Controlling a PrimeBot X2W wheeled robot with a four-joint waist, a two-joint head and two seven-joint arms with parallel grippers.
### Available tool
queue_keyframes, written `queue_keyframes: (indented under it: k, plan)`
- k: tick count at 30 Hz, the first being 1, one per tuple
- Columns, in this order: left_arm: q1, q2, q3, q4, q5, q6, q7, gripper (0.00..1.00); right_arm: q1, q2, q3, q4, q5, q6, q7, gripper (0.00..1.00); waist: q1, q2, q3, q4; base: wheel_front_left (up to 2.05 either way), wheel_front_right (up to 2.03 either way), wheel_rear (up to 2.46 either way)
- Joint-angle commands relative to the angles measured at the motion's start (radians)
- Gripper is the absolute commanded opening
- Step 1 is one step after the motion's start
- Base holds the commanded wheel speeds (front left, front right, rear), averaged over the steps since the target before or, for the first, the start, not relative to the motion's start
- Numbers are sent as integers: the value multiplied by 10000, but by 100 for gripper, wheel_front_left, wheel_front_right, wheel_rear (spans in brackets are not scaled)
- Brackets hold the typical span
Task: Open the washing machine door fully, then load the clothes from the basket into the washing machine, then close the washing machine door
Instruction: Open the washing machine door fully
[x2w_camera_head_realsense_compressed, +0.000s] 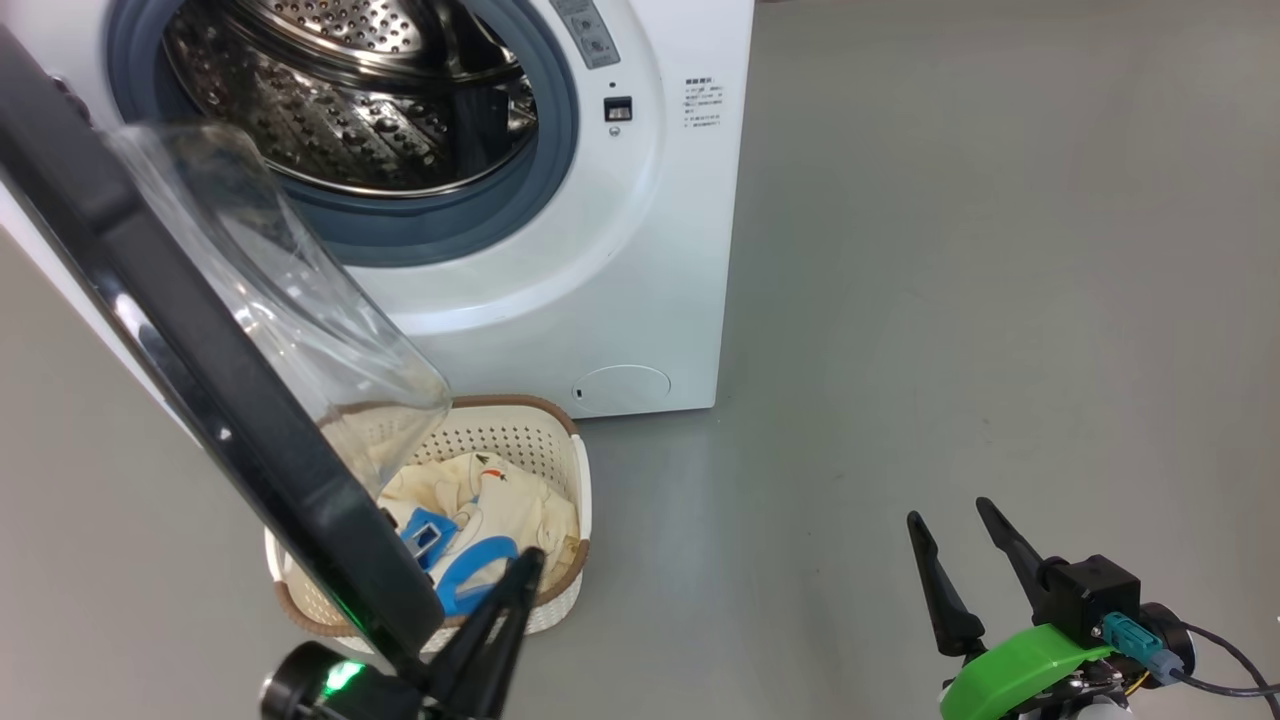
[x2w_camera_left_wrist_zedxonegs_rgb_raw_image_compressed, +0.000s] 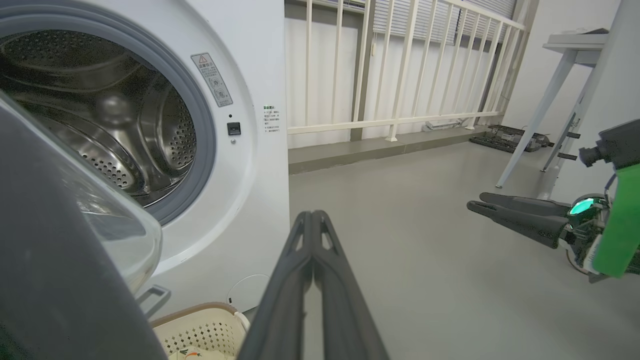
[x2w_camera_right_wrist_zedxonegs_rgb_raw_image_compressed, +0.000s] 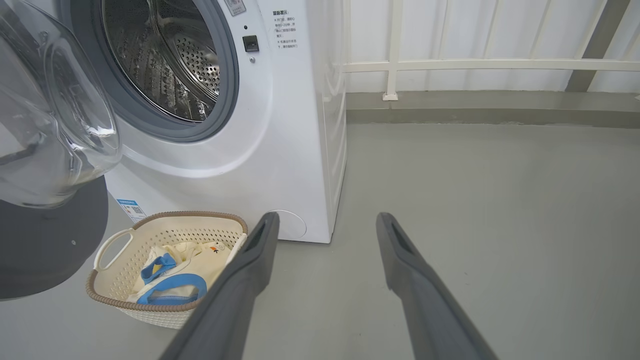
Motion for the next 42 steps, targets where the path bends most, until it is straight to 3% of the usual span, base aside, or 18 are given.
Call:
queue_keyframes:
  k: [1,12,42]
  plan:
    - [-333,15,437,-127,65,-29,-49,0,-275,9,298,-187,64,29,-76,100,0,0,11,-20,0,0,0]
    - [-822,-321,1510,508,203,-29,-49,0,-246,9,265,-114,228,29,-76,100,0,0,100,-4,0,0,0]
    - [-349,-548,2195,427,703,-29,-49,0,-420,9,338,35,414,29,-76,100,0,0,191,1122,0,0,0]
